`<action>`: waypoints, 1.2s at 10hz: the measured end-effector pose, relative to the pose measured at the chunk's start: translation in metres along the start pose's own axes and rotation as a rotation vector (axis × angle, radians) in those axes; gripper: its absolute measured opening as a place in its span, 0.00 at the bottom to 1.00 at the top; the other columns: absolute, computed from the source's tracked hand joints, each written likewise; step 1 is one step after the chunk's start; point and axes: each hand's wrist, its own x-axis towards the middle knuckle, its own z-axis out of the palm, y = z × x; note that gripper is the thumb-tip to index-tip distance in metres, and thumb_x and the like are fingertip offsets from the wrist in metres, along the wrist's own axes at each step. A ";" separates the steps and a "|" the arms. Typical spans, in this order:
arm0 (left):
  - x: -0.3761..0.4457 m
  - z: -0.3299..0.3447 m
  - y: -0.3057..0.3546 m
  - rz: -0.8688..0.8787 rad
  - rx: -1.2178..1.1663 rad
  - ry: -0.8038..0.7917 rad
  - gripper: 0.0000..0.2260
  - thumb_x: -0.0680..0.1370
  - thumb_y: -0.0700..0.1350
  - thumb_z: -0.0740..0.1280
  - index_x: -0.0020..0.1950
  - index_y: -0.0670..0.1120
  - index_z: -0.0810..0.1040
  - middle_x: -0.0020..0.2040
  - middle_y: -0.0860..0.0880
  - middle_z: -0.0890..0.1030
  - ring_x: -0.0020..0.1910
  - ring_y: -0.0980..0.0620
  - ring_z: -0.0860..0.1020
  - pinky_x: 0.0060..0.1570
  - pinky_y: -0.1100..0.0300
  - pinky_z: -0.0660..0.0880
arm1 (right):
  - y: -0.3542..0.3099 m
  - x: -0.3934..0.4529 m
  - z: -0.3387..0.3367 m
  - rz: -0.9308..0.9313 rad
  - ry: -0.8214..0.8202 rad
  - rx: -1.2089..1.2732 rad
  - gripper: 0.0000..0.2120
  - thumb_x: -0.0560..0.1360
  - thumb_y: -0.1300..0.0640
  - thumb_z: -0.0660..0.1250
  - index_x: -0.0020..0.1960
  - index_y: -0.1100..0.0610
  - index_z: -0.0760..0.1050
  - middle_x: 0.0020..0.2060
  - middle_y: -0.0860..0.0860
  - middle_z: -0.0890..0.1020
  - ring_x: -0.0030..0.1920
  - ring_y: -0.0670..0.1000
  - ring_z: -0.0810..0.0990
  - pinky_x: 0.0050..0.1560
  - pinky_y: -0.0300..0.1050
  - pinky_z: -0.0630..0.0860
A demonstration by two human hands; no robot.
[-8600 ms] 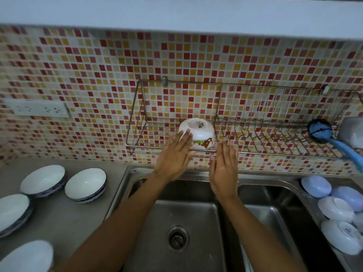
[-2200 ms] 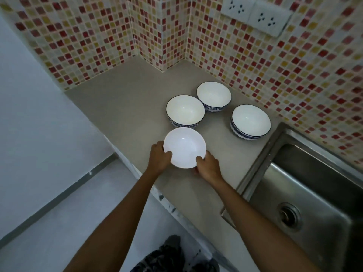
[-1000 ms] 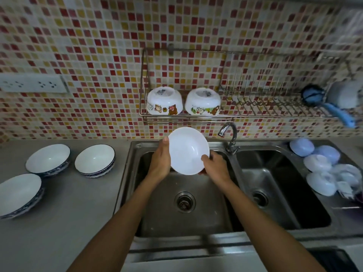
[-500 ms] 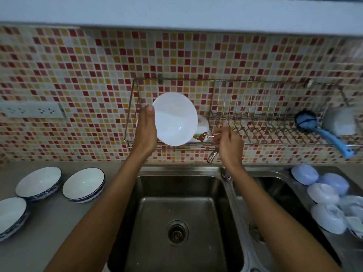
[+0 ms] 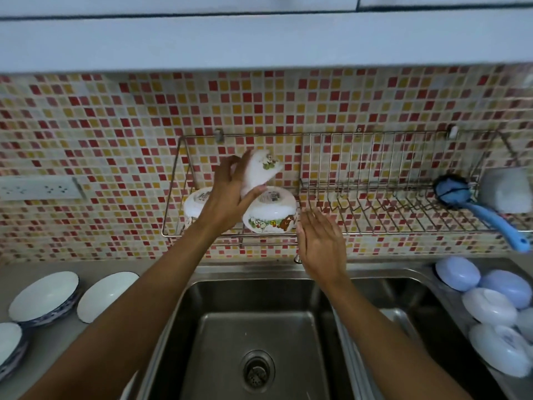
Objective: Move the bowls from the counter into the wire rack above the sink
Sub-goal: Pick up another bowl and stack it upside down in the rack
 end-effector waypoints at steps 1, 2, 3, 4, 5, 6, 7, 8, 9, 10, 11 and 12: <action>0.003 0.014 -0.005 0.066 0.140 -0.094 0.34 0.76 0.59 0.62 0.77 0.48 0.53 0.72 0.39 0.61 0.71 0.41 0.61 0.69 0.46 0.64 | -0.001 0.001 0.004 -0.001 0.055 -0.020 0.22 0.81 0.51 0.51 0.64 0.62 0.75 0.60 0.57 0.80 0.64 0.54 0.76 0.71 0.51 0.64; 0.004 0.023 -0.010 0.144 0.218 -0.151 0.35 0.76 0.59 0.63 0.77 0.47 0.54 0.72 0.38 0.62 0.71 0.40 0.61 0.70 0.45 0.63 | -0.001 0.001 0.006 -0.008 0.079 -0.020 0.21 0.81 0.52 0.53 0.64 0.63 0.75 0.60 0.58 0.80 0.64 0.55 0.77 0.71 0.51 0.64; 0.005 0.031 -0.013 0.194 0.252 -0.201 0.35 0.74 0.56 0.67 0.76 0.47 0.57 0.72 0.40 0.63 0.71 0.39 0.61 0.70 0.44 0.63 | -0.002 0.000 0.008 0.005 0.089 -0.018 0.21 0.80 0.52 0.54 0.64 0.63 0.75 0.60 0.58 0.80 0.64 0.55 0.77 0.70 0.52 0.66; 0.007 0.039 -0.014 0.217 0.250 -0.249 0.37 0.71 0.54 0.72 0.76 0.48 0.59 0.73 0.41 0.64 0.71 0.39 0.61 0.69 0.41 0.65 | -0.002 0.001 0.010 0.011 0.113 -0.006 0.22 0.81 0.51 0.52 0.63 0.63 0.76 0.59 0.58 0.81 0.63 0.55 0.77 0.69 0.53 0.68; 0.008 0.046 -0.015 0.215 0.236 -0.276 0.39 0.69 0.53 0.74 0.75 0.49 0.61 0.73 0.43 0.64 0.72 0.41 0.61 0.70 0.42 0.64 | -0.001 0.002 0.011 0.003 0.144 0.013 0.22 0.81 0.51 0.51 0.63 0.63 0.76 0.59 0.58 0.81 0.63 0.54 0.78 0.68 0.53 0.70; 0.007 0.052 -0.014 0.218 0.209 -0.314 0.39 0.67 0.53 0.76 0.74 0.50 0.63 0.74 0.44 0.64 0.72 0.41 0.62 0.71 0.42 0.62 | -0.001 0.001 0.014 -0.001 0.179 0.023 0.21 0.80 0.52 0.53 0.63 0.63 0.76 0.59 0.58 0.81 0.62 0.54 0.78 0.67 0.53 0.70; 0.007 0.054 -0.013 0.207 0.189 -0.314 0.38 0.67 0.52 0.76 0.74 0.50 0.64 0.73 0.44 0.65 0.71 0.42 0.62 0.71 0.45 0.61 | 0.000 0.001 0.017 -0.003 0.196 0.022 0.21 0.80 0.52 0.54 0.63 0.63 0.76 0.59 0.57 0.81 0.62 0.54 0.78 0.68 0.52 0.70; 0.006 0.055 -0.014 0.206 0.198 -0.307 0.36 0.68 0.52 0.75 0.73 0.51 0.65 0.72 0.45 0.66 0.71 0.43 0.63 0.71 0.46 0.61 | 0.000 0.000 0.018 -0.008 0.205 0.021 0.21 0.80 0.52 0.54 0.63 0.63 0.76 0.59 0.57 0.81 0.63 0.54 0.78 0.68 0.52 0.70; 0.003 0.059 -0.018 0.236 0.175 -0.285 0.30 0.71 0.52 0.73 0.71 0.51 0.69 0.70 0.45 0.70 0.69 0.44 0.67 0.70 0.46 0.64 | 0.001 0.000 0.019 -0.004 0.208 0.023 0.21 0.80 0.52 0.54 0.63 0.63 0.76 0.59 0.57 0.81 0.62 0.54 0.78 0.68 0.52 0.69; 0.001 0.059 -0.019 0.254 0.152 -0.250 0.26 0.73 0.50 0.70 0.70 0.50 0.70 0.69 0.44 0.72 0.68 0.43 0.68 0.69 0.47 0.65 | 0.001 0.000 0.020 -0.002 0.212 0.023 0.20 0.80 0.53 0.55 0.63 0.63 0.76 0.59 0.58 0.81 0.62 0.54 0.79 0.68 0.52 0.69; 0.000 0.059 -0.023 0.189 0.107 -0.209 0.27 0.75 0.53 0.68 0.72 0.52 0.66 0.72 0.45 0.68 0.71 0.45 0.64 0.72 0.48 0.60 | 0.001 0.000 0.020 -0.008 0.213 0.026 0.19 0.79 0.53 0.57 0.63 0.63 0.77 0.58 0.58 0.81 0.62 0.54 0.79 0.68 0.52 0.69; 0.001 0.060 -0.026 0.089 0.036 -0.212 0.24 0.77 0.55 0.64 0.72 0.54 0.66 0.75 0.47 0.63 0.74 0.47 0.58 0.74 0.50 0.53 | 0.001 0.000 0.021 -0.006 0.208 0.022 0.19 0.79 0.53 0.57 0.63 0.63 0.76 0.59 0.58 0.81 0.62 0.54 0.78 0.69 0.52 0.68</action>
